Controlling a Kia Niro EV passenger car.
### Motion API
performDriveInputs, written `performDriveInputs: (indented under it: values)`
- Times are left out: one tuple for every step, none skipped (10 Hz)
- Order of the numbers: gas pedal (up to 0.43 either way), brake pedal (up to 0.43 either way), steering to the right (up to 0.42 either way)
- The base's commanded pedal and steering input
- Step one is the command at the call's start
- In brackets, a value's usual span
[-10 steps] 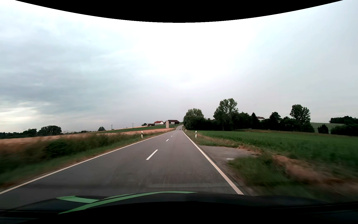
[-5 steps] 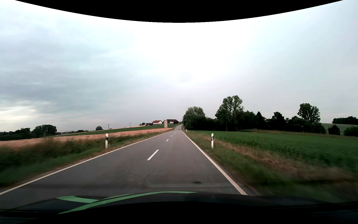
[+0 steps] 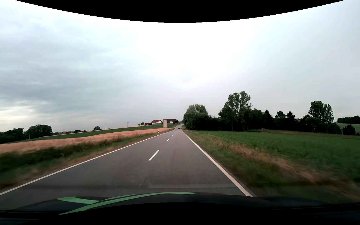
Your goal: Follow the waypoints while adhering to traffic rules and regulations
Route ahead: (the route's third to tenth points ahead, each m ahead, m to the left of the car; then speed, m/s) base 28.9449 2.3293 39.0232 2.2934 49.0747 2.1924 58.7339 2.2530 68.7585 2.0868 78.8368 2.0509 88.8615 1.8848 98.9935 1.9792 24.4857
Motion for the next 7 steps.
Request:
performDriveInputs:
  values:
    - [0.169,0.0,0.002]
    - [0.169,0.0,0.001]
    - [0.169,0.0,0.001]
    - [0.169,0.0,0.001]
    - [0.169,0.0,0.001]
    - [0.169,0.0,0.001]
    - [0.169,0.0,0.0]
